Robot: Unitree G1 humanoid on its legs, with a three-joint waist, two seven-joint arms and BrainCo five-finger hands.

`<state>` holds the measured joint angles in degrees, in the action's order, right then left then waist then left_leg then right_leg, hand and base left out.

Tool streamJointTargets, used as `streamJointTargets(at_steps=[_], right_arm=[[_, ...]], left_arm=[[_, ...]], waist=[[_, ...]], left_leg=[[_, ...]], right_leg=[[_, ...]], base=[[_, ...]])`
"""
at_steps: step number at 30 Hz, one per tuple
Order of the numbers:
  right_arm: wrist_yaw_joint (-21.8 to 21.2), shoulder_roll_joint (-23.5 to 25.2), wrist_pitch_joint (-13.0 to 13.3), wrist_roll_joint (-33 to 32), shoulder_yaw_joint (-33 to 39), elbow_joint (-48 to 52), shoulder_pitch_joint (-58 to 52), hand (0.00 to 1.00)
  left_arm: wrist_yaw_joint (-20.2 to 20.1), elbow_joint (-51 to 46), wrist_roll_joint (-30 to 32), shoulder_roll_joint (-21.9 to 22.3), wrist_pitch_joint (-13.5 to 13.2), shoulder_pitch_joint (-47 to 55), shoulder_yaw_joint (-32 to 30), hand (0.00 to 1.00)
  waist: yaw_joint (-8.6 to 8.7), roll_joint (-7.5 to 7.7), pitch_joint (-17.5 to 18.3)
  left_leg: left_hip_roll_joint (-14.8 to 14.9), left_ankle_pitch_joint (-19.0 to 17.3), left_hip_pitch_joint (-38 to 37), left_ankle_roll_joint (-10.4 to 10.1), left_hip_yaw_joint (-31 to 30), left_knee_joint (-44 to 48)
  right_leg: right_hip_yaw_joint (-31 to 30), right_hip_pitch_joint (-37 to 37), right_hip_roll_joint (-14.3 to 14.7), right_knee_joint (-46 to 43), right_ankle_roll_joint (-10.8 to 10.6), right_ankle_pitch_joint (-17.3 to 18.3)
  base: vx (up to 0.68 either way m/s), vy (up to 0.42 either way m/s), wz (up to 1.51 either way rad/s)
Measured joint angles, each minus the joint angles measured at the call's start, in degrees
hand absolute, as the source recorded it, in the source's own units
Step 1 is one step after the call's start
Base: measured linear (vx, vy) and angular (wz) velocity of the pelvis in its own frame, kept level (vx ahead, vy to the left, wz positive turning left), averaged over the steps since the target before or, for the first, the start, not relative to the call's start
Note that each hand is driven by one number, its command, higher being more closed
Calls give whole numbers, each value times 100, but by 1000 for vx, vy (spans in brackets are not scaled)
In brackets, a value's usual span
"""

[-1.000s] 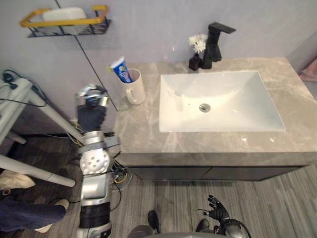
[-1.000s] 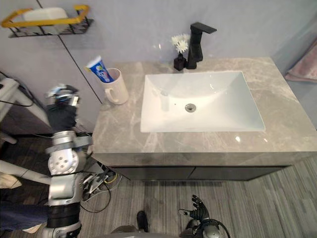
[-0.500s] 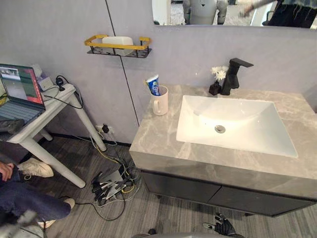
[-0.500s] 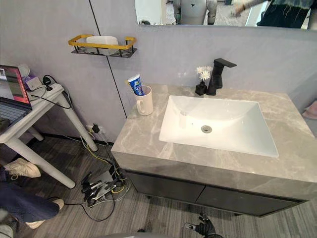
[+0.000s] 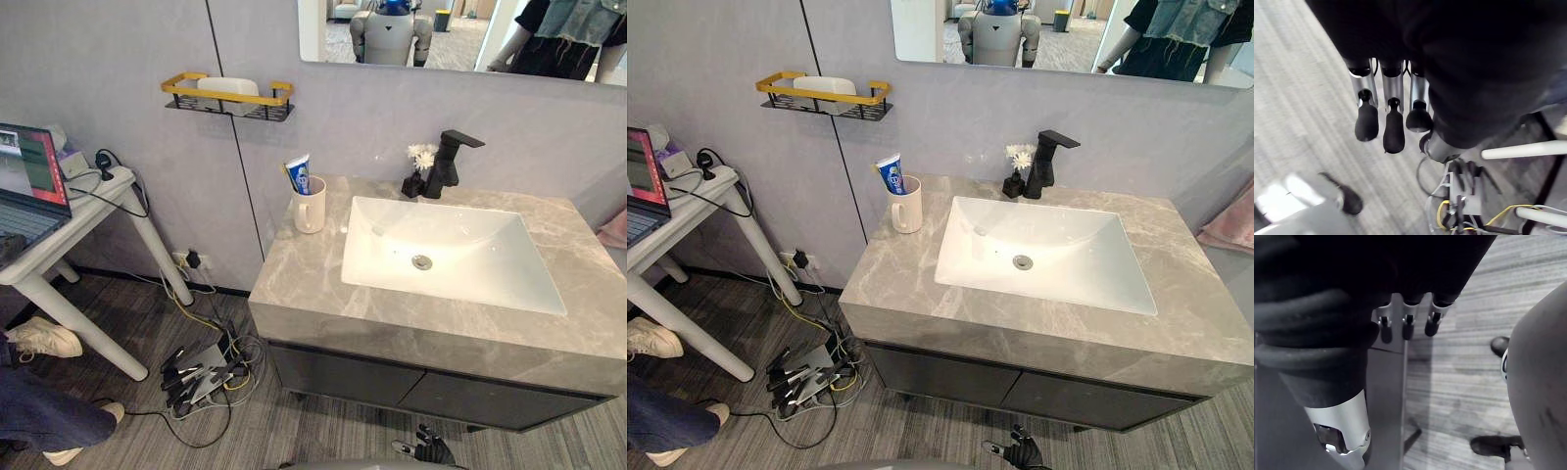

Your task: Organize washtable

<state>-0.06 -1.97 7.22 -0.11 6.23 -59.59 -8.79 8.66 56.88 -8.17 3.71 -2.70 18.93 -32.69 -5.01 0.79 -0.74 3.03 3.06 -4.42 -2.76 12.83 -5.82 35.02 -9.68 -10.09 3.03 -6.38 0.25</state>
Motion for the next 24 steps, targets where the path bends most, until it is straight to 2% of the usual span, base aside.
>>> streamJointTargets(at_steps=[2,3,5,6,8,9,16,24], right_arm=[[6,-34,-12,0,-2,-56,66,0],[16,-46,-27,6,-4,-89,124,0],[21,-69,-32,8,-3,-92,146,0],[35,-85,-34,15,-4,-95,170,0],[59,-93,-37,17,-4,-97,212,0],[102,-106,-38,17,-5,-97,228,0],[112,-155,-91,21,-50,-147,283,0],[112,-241,-84,52,-53,-197,394,0]], left_arm=[[-50,6,19,-119,0,-10,380,0],[-98,7,37,-217,-3,-9,635,0],[-105,2,36,-282,-15,-61,863,0],[-108,-5,33,-305,-32,-173,993,0],[-110,-13,34,-325,-57,-334,1131,0],[-107,-13,35,-349,-62,-404,1232,0],[-117,-34,39,-390,-96,-430,1303,0],[-120,-71,46,-361,-99,-435,1306,0]], waist=[[31,-10,-54],[104,-37,-79],[108,-24,-100],[104,-75,-128],[109,-58,-219],[109,-97,-237],[119,-81,-264],[112,-183,-414]], left_leg=[[-4,-17,-27,-13,0,0],[-7,-17,-24,-9,-4,0],[-8,-24,-25,-16,0,1],[-11,-24,-25,-16,0,1],[-10,-24,-22,-17,8,0],[-14,-27,-22,-20,20,1],[26,-44,-18,-44,159,1],[54,-30,240,-38,124,48]], right_leg=[[-61,5,1,3,-6,4],[-56,5,5,3,-12,9],[-63,9,9,4,-17,8],[-62,8,12,4,-18,8],[-74,19,33,4,-22,5],[-88,29,42,3,-22,5],[-234,115,99,3,-15,9],[-214,337,98,-20,11,-11]], base=[[74,-1,-11],[54,-4,-4],[41,-3,0],[0,0,0],[7,-4,-2],[9,-7,-6],[17,-5,-11],[-1,-2,1]])
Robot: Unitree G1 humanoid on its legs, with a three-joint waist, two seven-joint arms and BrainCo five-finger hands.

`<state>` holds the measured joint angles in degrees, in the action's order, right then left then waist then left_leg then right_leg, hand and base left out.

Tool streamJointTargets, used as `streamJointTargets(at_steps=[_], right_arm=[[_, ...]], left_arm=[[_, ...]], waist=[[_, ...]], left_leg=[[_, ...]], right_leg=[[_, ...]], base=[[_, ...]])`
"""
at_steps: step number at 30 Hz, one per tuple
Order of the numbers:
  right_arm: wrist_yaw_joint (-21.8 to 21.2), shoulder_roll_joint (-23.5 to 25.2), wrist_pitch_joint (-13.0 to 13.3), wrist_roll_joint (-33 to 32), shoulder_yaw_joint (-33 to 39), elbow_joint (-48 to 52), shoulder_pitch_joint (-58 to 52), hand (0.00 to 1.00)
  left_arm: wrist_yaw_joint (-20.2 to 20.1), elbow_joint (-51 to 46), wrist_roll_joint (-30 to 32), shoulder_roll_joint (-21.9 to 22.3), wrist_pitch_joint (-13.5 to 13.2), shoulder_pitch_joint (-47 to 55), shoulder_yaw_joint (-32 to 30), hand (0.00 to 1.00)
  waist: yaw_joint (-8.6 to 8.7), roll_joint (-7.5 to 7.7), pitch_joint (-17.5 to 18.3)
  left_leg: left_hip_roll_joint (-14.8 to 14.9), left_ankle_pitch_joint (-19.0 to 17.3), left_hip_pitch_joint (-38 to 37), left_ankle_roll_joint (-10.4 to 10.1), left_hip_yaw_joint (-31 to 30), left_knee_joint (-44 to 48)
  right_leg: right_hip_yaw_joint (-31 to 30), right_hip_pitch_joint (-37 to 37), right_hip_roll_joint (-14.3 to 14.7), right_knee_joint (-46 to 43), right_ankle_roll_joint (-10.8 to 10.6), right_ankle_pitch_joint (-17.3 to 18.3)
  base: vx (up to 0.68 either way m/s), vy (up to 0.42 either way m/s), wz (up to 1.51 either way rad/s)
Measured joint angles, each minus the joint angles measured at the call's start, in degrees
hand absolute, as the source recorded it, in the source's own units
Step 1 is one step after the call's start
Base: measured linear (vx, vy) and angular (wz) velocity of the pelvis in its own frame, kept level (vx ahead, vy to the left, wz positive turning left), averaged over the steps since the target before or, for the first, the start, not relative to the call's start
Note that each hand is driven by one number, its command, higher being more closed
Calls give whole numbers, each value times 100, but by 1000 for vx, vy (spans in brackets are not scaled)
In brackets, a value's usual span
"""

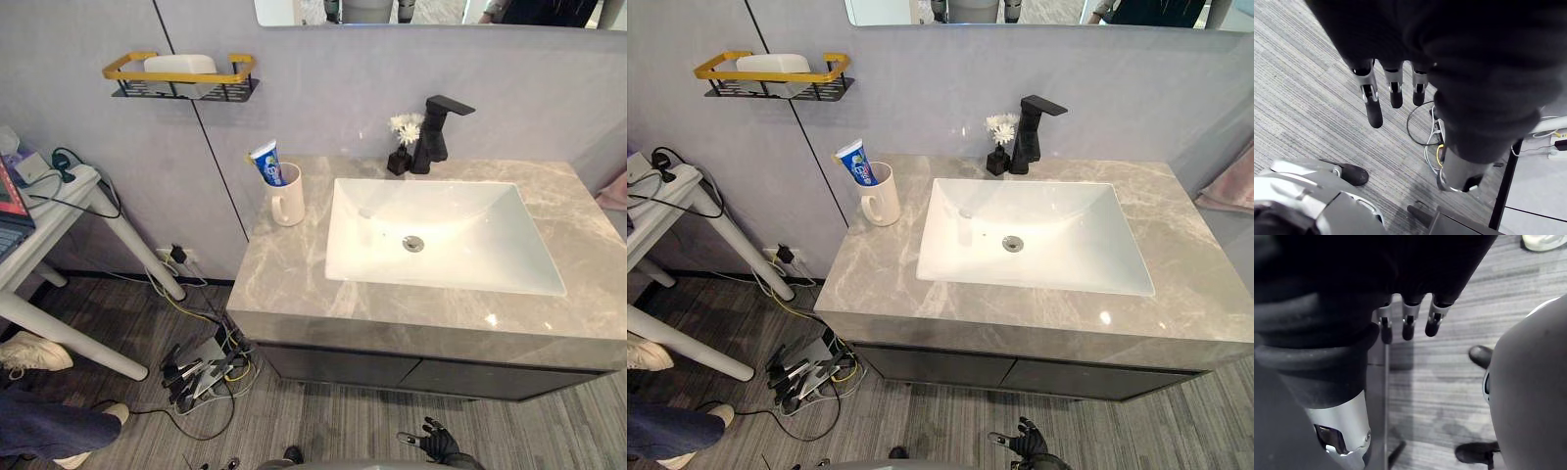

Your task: Organize washtable

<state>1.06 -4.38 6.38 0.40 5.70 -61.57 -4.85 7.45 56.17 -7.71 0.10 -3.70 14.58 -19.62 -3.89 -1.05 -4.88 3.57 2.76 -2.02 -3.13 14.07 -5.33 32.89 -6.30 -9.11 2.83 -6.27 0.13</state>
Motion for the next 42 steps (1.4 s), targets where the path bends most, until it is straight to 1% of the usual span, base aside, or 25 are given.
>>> streamJointTargets(at_steps=[4,5,6,10,12,15,19,21,22,23,24,26,27,30,32,33,34,35,36,37,38,39,40,41,42], right_arm=[[23,-62,-5,24,-115,1,77,0],[25,-63,-6,29,-111,0,95,0],[28,-59,-5,36,-111,18,127,0],[111,-50,-9,79,-115,24,173,0],[143,-55,-10,79,-111,95,189,0],[139,21,-21,42,140,442,28,0],[121,57,-40,86,260,653,-70,0],[105,27,-27,76,246,694,-61,0],[87,21,-26,61,264,781,-58,0],[61,24,-19,66,278,875,-83,0],[23,32,-11,71,288,867,-76,0],[21,82,-8,64,300,823,-74,0],[22,93,-3,65,328,741,-59,0],[25,92,-8,94,316,370,56,0],[25,71,-28,151,209,207,103,0],[28,68,-42,155,167,205,102,0],[29,42,-48,198,74,204,88,0],[27,23,-50,197,24,207,91,0],[33,-43,-58,218,-128,210,84,0],[27,-58,-56,248,-217,214,84,0],[39,-113,-55,252,-306,215,68,0],[55,-218,-57,257,-358,212,108,0],[54,-257,-55,259,-390,200,98,0],[31,-202,-53,258,-619,162,128,0],[6,-82,-43,259,-742,162,98,0]], left_arm=[[12,-130,11,21,-56,-46,200,0],[11,-153,12,20,-57,-48,201,0],[11,-200,13,14,-65,-60,205,0],[14,-280,68,-14,-120,-45,268,0],[23,-268,129,-21,-124,-53,335,0],[10,-191,362,-103,-119,-111,453,0],[-7,-42,636,-231,-122,-165,726,0],[-12,78,743,-261,-111,-247,824,0],[-41,70,780,-267,-113,-250,828,0],[-108,70,837,-291,-110,-259,843,0],[-146,130,842,-337,-98,-312,896,0],[-234,190,835,-385,-43,-354,900,0],[-249,187,829,-414,-37,-341,904,0],[-255,187,827,-439,51,-401,916,0],[-260,180,825,-448,103,-466,932,0],[-258,157,826,-505,108,-475,955,0],[-249,126,813,-562,114,-530,956,0],[-249,113,810,-572,117,-582,959,0],[-252,44,769,-560,101,-580,1008,0],[-253,37,736,-568,85,-572,1006,0],[-250,4,691,-598,62,-586,988,0],[-243,-48,611,-454,48,-653,993,0],[-241,-72,611,-337,32,-663,993,0],[-231,-70,594,-147,11,-693,990,0],[-234,-93,597,-148,1,-680,985,0]], waist=[[-2,-49,-75],[-5,0,-125],[-4,-40,-186],[-5,16,-251],[12,8,-256],[210,20,-288],[302,40,-303],[315,-36,-337],[332,-80,-373],[370,-4,-436],[389,-105,-470],[420,-70,-474],[447,-12,-450],[395,79,-337],[292,80,-192],[304,138,-161],[306,229,-131],[309,226,-128],[294,195,-56],[298,207,-15],[296,320,59],[309,246,84],[293,150,112],[325,125,239],[330,192,251]], left_leg=[[41,-103,465,44,-68,391],[49,-157,518,32,-82,492],[61,-312,569,38,-82,775],[107,-723,676,-10,-105,1523],[82,-936,676,-81,-395,1621],[-158,-1078,603,46,-304,1558],[-434,-1196,316,250,253,1540],[-435,-1269,244,578,710,1539],[-425,-1291,196,697,900,1533],[-403,-1309,156,753,1077,1535],[-338,-1312,110,779,1226,1534],[-251,-1285,79,792,1503,1507],[-244,-1266,75,806,1714,1464],[-103,-1268,197,812,2500,1433],[210,-1261,527,800,3342,1591],[385,-1262,609,799,3775,1726],[587,-1277,621,782,4127,1967],[727,-1279,600,779,4237,2094],[1070,-1278,506,778,4459,2448],[1297,-1283,490,786,4571,2827],[1368,-1441,586,544,4668,3154],[1077,-1440,663,534,4582,2581],[981,-1307,639,593,4607,2246],[1064,-1075,430,465,4993,2184],[1167,-1087,291,449,5175,2264]], right_leg=[[143,321,-129,-207,2,58],[129,349,-147,-241,6,64],[44,344,-180,-313,10,81],[-453,472,-281,-481,-6,78],[-826,749,-323,-631,-51,43],[-1220,1040,-584,-907,-152,-21],[-1473,1358,-930,-1465,-140,-48],[-1046,1417,-1043,-1588,149,-215],[-590,1504,-1226,-2111,403,1],[-55,1616,-1455,-3175,650,391],[240,1589,-1509,-4106,716,709],[574,1346,-1471,-4993,860,961],[835,1097,-1490,-5163,831,1069],[1598,407,-1595,-4929,861,1350],[1912,280,-1632,-4075,862,1295],[2000,202,-1663,-3401,895,1034],[1990,139,-1650,-2687,669,610],[1962,152,-1468,-2427,599,593],[1826,107,-1169,-1967,545,535],[1712,47,-1029,-1714,453,470],[1387,-2,-894,-1279,354,414],[1107,-1,-864,-979,124,274],[1015,21,-783,-861,33,219],[775,50,-626,-558,-149,109],[755,36,-535,-443,-113,61]], base=[[13,12,18],[30,29,-8],[18,50,-31],[-13,60,-61],[-46,70,-92],[-42,139,-56],[-90,202,-60],[-149,168,-89],[-206,174,-99],[-187,147,-88],[-117,102,-73],[-91,48,-77],[-101,19,-111],[-77,-34,-145],[-78,-87,-238],[-83,-181,-246],[-64,-229,-212],[-7,-403,-208],[53,-377,-155],[55,-429,-177],[18,-221,-142],[-6,-154,-134],[62,-70,-151],[94,-72,-142],[99,-94,-140]])
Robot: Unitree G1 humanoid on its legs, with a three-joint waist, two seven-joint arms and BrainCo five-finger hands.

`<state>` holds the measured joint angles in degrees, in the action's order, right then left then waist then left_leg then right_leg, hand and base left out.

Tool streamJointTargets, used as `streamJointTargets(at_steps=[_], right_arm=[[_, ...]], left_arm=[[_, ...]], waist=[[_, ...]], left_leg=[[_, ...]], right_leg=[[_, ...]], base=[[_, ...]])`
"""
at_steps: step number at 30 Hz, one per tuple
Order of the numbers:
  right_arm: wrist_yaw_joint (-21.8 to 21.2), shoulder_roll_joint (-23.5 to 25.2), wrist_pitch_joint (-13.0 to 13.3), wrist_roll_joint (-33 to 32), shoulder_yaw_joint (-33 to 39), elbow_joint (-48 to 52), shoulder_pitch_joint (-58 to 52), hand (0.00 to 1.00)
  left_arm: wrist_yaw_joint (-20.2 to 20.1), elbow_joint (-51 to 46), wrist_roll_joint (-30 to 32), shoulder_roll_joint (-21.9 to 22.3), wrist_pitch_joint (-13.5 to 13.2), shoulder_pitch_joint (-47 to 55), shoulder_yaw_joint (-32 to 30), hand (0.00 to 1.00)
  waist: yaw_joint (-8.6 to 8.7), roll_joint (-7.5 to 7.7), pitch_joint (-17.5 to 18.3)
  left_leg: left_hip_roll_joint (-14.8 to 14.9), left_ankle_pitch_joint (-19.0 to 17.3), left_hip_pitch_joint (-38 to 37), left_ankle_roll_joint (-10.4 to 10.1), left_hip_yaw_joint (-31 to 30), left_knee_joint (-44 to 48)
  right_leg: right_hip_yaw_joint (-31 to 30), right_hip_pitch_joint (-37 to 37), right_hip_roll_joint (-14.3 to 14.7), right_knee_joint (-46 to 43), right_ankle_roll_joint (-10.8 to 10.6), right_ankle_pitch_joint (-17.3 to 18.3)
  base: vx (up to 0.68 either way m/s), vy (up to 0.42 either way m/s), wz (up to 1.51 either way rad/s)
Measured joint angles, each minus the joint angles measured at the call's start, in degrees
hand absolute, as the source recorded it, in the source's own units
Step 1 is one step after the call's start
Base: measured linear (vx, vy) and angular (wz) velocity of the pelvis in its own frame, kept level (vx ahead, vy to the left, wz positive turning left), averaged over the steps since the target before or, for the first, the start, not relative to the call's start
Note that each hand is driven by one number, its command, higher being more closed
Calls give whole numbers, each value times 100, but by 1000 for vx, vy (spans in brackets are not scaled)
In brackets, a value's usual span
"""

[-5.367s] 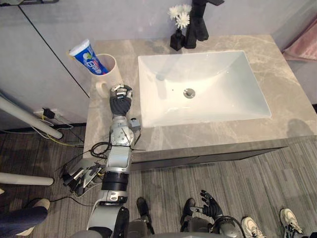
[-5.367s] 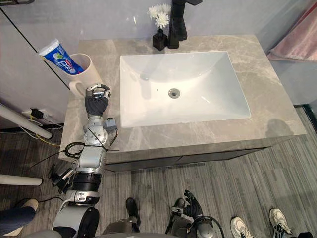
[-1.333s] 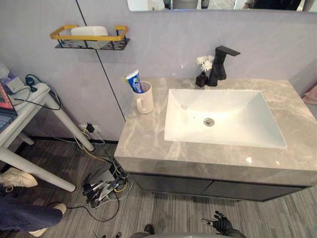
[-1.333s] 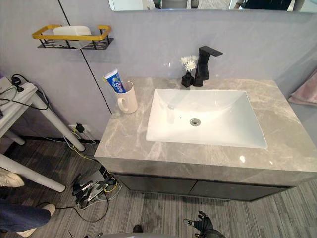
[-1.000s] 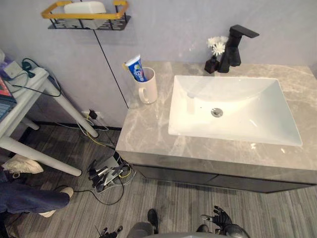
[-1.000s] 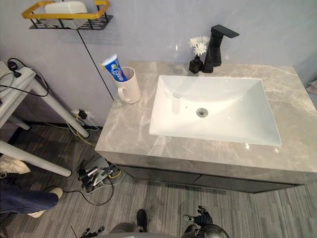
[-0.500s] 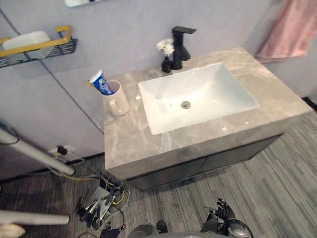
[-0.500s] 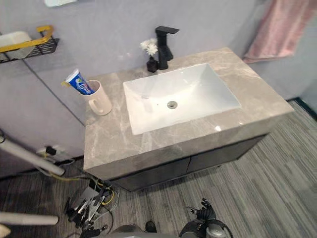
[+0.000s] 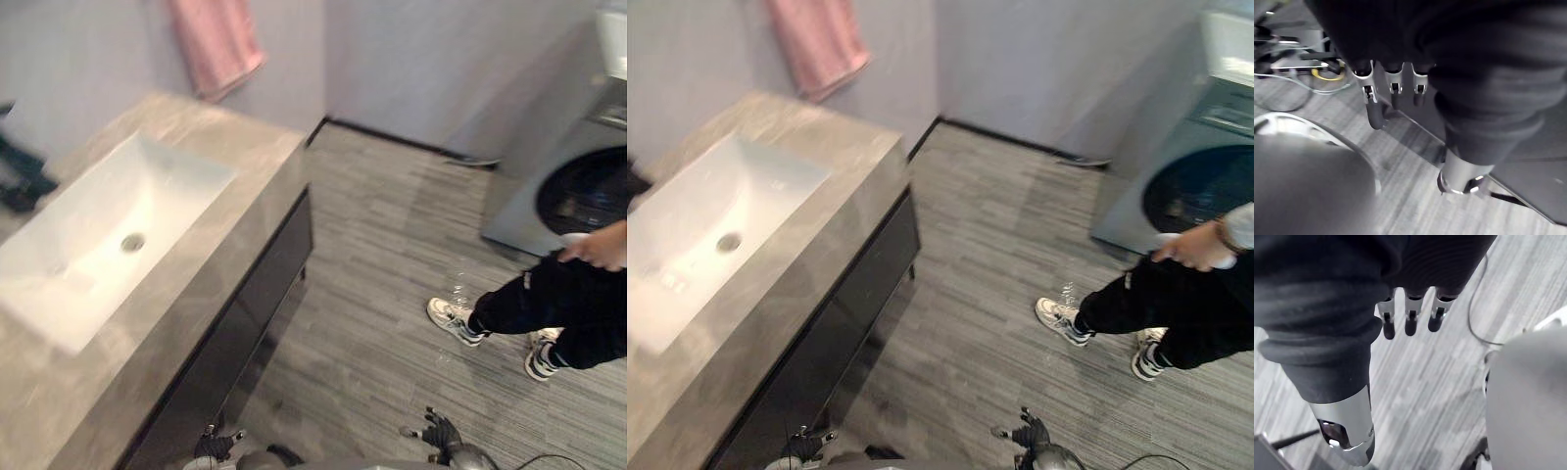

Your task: Organize washtable

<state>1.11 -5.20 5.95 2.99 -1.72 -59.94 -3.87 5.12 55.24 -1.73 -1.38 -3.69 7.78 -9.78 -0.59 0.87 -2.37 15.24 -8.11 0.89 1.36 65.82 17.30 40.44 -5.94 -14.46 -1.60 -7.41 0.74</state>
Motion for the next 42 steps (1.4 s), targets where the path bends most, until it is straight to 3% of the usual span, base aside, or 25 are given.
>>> streamJointTargets(at_steps=[2,4,5,6,7,8,9,11,14,15,18,20,22,23,27,30,31,32,33,35,36,38,40,41,42], right_arm=[[-13,160,14,0,-114,-1,-41,0],[-16,70,34,21,-149,-19,-54,0],[-17,-93,52,54,-151,-20,-45,0],[-15,-45,65,68,-148,81,-55,0],[-9,-60,89,33,-52,140,-90,0],[3,-176,65,50,28,54,-29,0],[2,-238,37,44,166,8,-11,0],[-12,-197,35,30,314,6,-18,0],[-9,-129,31,29,531,6,-14,0],[-15,-58,40,41,509,-16,38,0],[-25,32,41,21,519,-179,128,0],[-23,23,61,-2,606,-164,133,0],[-23,38,61,-14,675,-165,200,0],[-32,34,50,-11,664,-160,256,0],[-36,-22,40,-16,797,40,313,0],[-31,35,139,-25,1032,266,133,0],[-30,37,145,-25,1052,295,122,0],[-30,47,140,-10,1095,286,119,0],[-35,65,139,-19,1104,219,97,0],[-18,118,135,-5,1265,201,129,0],[-15,179,111,-1,1277,49,198,0],[-17,254,33,-7,1282,-171,226,0],[-27,176,21,-7,1233,-170,227,0],[-22,119,17,-15,1141,-173,267,0],[-29,122,20,-14,1056,-168,263,0]], left_arm=[[26,-41,-2,8,9,22,-142,0],[43,-61,-69,88,9,102,-186,0],[49,-42,-119,238,-5,134,-185,0],[55,-2,-250,195,-67,199,-225,0],[81,96,-293,185,-112,89,-321,0],[84,108,-280,255,-109,40,-316,0],[106,120,-316,257,-159,33,-368,0],[144,115,-387,201,-187,10,-385,0],[140,134,-419,162,-182,-31,-344,0],[123,83,-435,40,-200,-84,-337,0],[156,136,-416,-132,-227,-114,-499,0],[187,235,-348,-119,-174,-2,-495,0],[253,370,-241,-157,-144,24,-433,0],[273,406,-195,-155,-99,82,-386,0],[254,396,4,-168,-53,85,-22,0],[254,375,43,-92,-34,-16,14,0],[249,360,52,-64,-48,-20,27,0],[244,348,92,-46,-71,-40,36,0],[241,317,146,-13,-71,-126,8,0],[232,309,151,26,-61,-209,38,0],[207,200,232,21,-106,-195,58,0],[190,142,225,-98,-129,-188,15,0],[208,134,230,-66,-133,-187,12,0],[228,138,230,42,-143,-216,14,0],[234,104,241,35,-162,-226,21,0]], waist=[[-13,101,-16],[-8,-17,-48],[-20,-341,-101],[-33,-349,-95],[-18,-286,-129],[-36,-380,-168],[-74,-359,-213],[-110,-311,-299],[-165,-357,-397],[-173,-124,-420],[-335,-8,-561],[-308,-151,-527],[-284,-191,-599],[-237,-227,-592],[-18,-339,-593],[60,-413,-549],[109,-395,-537],[168,-469,-496],[177,-361,-420],[160,-342,-464],[123,-121,-523],[115,138,-540],[82,17,-544],[-4,-167,-538],[27,-72,-527]], left_leg=[[246,-2,-299,1,240,228],[647,-3,-682,6,97,705],[1151,2,-797,16,-358,1213],[1554,88,-565,169,-1124,2159],[1546,-187,-251,-142,-1931,2392],[1161,-540,21,-489,-2763,2219],[490,-739,352,-501,-3575,1996],[-321,-739,574,-552,-4473,1252],[-832,-608,397,-466,-5321,393],[-929,-604,479,-446,-5564,724],[-1094,-979,763,-373,-6398,1596],[-899,-1651,617,-233,-6061,1518],[-873,-1789,480,-130,-5401,1357],[-732,-1721,348,-26,-4779,1115],[-1006,-1493,-467,105,-3383,236],[-1265,-1357,-878,-102,-2821,-94],[-1300,-1356,-912,-102,-2716,-159],[-1379,-1356,-989,-102,-2518,-233],[-1456,-1349,-1008,-115,-2300,-208],[-1333,-1297,-692,-249,-2159,243],[-1348,-1414,-491,10,-2065,278],[-1229,-1420,-337,13,-1837,-40],[-712,-1154,-146,-306,-1772,-323],[-464,-769,-166,-226,-1711,119],[-355,-774,38,-218,-2111,832]], right_leg=[[-175,-105,140,99,93,-68],[-556,-146,241,-277,108,-64],[-853,116,481,-622,121,359],[-1264,81,859,204,541,-78],[-1322,-33,917,345,427,-110],[-1704,44,846,282,495,-145],[-2054,129,700,241,479,-136],[-2520,190,529,159,464,-145],[-3166,268,587,147,207,-102],[-3425,508,536,-70,186,-87],[-4443,929,641,-148,106,-122],[-5001,1185,867,-44,28,-238],[-5342,1468,897,53,34,-684],[-4794,1639,944,82,369,-966],[-295,2075,227,-2414,1434,362],[215,1941,196,-2282,1410,380],[348,1954,196,-2417,1282,542],[530,1938,190,-2842,1368,922],[737,1826,304,-2683,1495,1256],[390,1779,577,-1860,1360,848],[37,1655,713,-1137,1404,521],[-412,1367,741,-331,1318,26],[-612,1250,854,-150,1149,-140],[-801,1240,888,-237,988,-186],[-936,1217,847,-206,956,-299]], base=[[69,-127,-116],[42,-100,-139],[-195,-170,-162],[-280,-216,-163],[-221,-186,-139],[2,19,-130],[92,106,-135],[70,143,-134],[47,227,-140],[81,216,-138],[8,196,-152],[-61,323,-191],[-37,246,-204],[-38,129,-218],[73,179,-195],[54,53,-166],[85,0,-117],[145,-8,-106],[164,49,-130],[80,32,-102],[-101,-82,-81],[-110,-82,-81],[-2,11,-88],[103,69,-83],[106,66,-68]])
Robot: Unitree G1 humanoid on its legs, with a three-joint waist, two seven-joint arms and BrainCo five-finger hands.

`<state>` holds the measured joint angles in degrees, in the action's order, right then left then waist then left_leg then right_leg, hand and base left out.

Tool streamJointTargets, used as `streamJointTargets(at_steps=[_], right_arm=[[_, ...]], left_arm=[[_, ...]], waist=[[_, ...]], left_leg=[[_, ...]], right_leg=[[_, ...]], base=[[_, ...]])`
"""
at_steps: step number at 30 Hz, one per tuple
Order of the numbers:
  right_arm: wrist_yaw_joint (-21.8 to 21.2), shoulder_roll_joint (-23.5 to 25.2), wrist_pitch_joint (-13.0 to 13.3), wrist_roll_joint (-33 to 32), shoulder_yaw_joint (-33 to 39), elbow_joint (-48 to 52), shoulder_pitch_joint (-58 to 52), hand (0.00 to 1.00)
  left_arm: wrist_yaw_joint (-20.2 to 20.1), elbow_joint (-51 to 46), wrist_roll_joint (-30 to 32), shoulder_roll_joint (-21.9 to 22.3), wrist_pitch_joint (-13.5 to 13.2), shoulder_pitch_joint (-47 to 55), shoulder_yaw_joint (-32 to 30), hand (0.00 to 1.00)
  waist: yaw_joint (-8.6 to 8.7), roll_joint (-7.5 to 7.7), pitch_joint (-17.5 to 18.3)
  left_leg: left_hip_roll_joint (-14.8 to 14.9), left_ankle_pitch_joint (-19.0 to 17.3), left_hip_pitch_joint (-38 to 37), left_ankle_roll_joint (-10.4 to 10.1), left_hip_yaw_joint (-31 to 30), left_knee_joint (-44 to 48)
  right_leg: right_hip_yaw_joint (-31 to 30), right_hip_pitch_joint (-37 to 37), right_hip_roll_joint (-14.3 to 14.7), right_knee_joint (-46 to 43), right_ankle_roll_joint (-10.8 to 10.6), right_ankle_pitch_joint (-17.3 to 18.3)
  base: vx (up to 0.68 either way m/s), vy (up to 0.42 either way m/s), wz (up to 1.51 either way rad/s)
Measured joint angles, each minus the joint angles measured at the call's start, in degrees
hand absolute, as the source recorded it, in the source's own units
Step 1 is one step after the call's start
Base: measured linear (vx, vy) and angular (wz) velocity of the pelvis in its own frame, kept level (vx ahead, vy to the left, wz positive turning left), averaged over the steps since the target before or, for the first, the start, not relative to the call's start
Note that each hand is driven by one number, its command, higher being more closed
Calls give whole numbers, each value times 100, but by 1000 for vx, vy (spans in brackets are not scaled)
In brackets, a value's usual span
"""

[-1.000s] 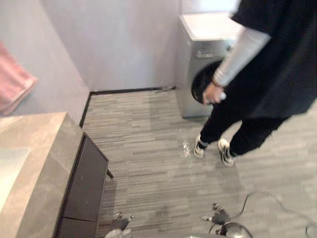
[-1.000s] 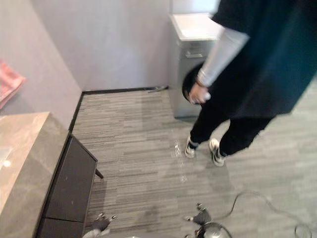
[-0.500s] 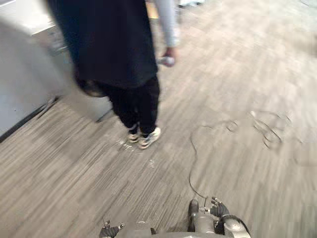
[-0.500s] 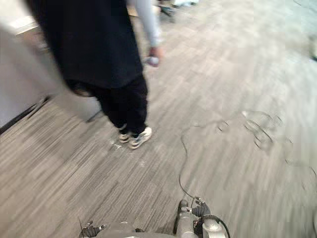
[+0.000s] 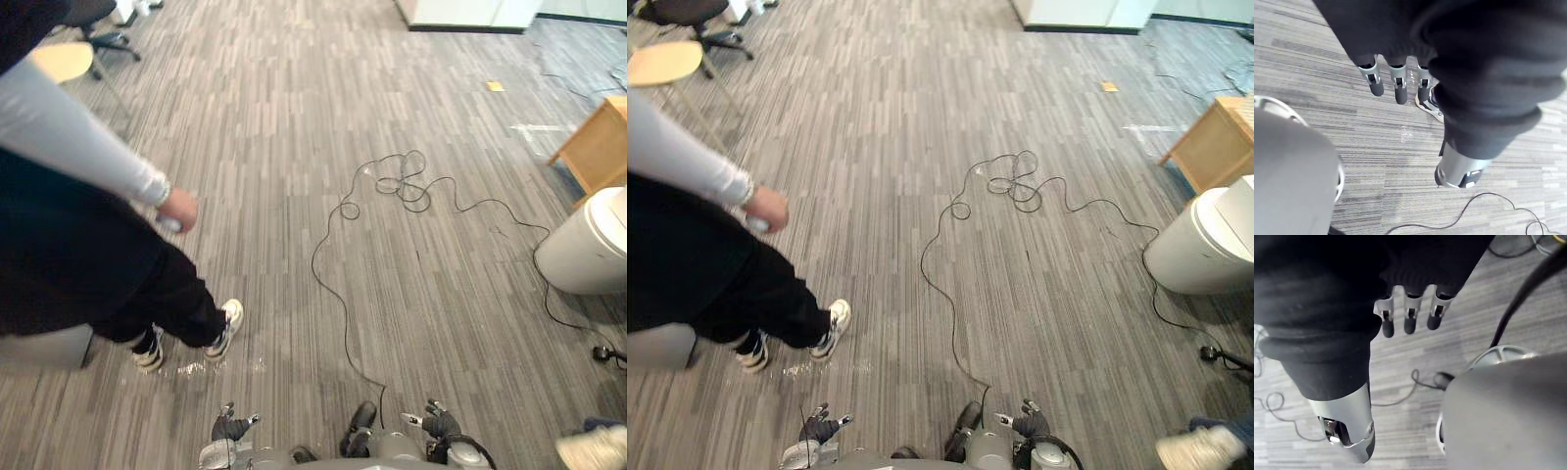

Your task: Organize washtable

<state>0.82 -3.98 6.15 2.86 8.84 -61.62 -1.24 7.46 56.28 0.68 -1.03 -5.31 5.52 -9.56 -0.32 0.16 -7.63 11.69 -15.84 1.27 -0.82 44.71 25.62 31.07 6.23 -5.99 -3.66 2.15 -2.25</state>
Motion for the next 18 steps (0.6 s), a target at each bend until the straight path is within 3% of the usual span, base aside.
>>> streamJointTargets(at_steps=[1,2,3,4,5,7,10,13,15,16,17,18], right_arm=[[-16,12,2,1,-61,-1,-13,0],[-31,67,3,-1,-76,-20,-9,0],[-34,76,-6,-4,-34,-170,78,0],[-39,75,-9,-16,-5,-228,94,0],[-48,96,1,-60,61,-209,64,0],[-87,133,-5,-77,131,-157,-46,0],[-77,204,-18,-264,388,-1,-147,0],[-75,219,-23,-338,493,18,-218,0],[-64,296,-37,-334,542,-10,-193,0],[-42,262,-58,-331,635,-69,-191,0],[-21,178,-70,-323,673,-56,-200,0],[-22,168,-80,-322,650,-37,-205,0]], left_arm=[[0,-36,6,-23,-21,1,-2,0],[4,-110,-13,-92,-66,-2,-14,0],[17,-136,-9,-104,-101,-1,-8,0],[19,-117,-1,-96,-105,3,18,0],[23,-101,-5,-82,-78,-37,61,0],[27,-74,4,-160,-69,-13,153,0],[26,71,30,-206,-26,-43,318,0],[27,183,29,-185,-5,-27,316,0],[21,163,43,-262,-25,-34,264,0],[25,160,49,-239,-89,13,268,0],[51,174,45,-174,-68,57,264,0],[62,170,-2,-176,-42,72,242,0]], waist=[[-7,35,-10],[-86,136,-82],[-90,125,-80],[-37,57,-56],[-47,122,-67],[-1,200,25],[113,181,68],[130,113,131],[91,320,91],[82,240,229],[130,86,260],[138,75,265]], left_leg=[[71,-3,213,7,-393,582],[82,-184,654,1,-1315,1171],[-59,-275,693,48,-1920,448],[-16,-128,635,7,-2048,-160],[-305,26,341,15,-1918,-578],[-694,114,109,30,-1814,-1035],[-1085,115,14,31,-1805,-1288],[-1185,114,-152,30,-1801,-1143],[-1149,154,316,-61,-1859,-18],[-1320,409,88,346,-1978,-1600],[-1335,718,-177,345,-2003,-2195],[-1326,725,-181,334,-2001,-2154]], right_leg=[[-80,-37,-69,22,-37,-36],[-189,-107,-190,40,-143,-120],[-335,-111,-300,-18,-251,-192],[-364,-121,-308,-26,-340,-217],[-530,-160,-424,52,-622,-270],[-603,-312,-474,357,-688,-310],[-766,-443,-696,701,-706,-490],[-752,-665,-812,691,-677,-511],[-728,-811,-1202,632,-598,-575],[-682,-769,-1274,538,-682,-505],[-643,-774,-1248,454,-875,-354],[-690,-789,-1182,443,-935,-308]], base=[[60,127,-40],[6,214,-46],[20,322,-48],[49,283,-46],[97,263,-28],[161,229,-15],[147,297,6],[136,161,2],[88,118,17],[16,84,17],[11,85,12],[22,48,9]])
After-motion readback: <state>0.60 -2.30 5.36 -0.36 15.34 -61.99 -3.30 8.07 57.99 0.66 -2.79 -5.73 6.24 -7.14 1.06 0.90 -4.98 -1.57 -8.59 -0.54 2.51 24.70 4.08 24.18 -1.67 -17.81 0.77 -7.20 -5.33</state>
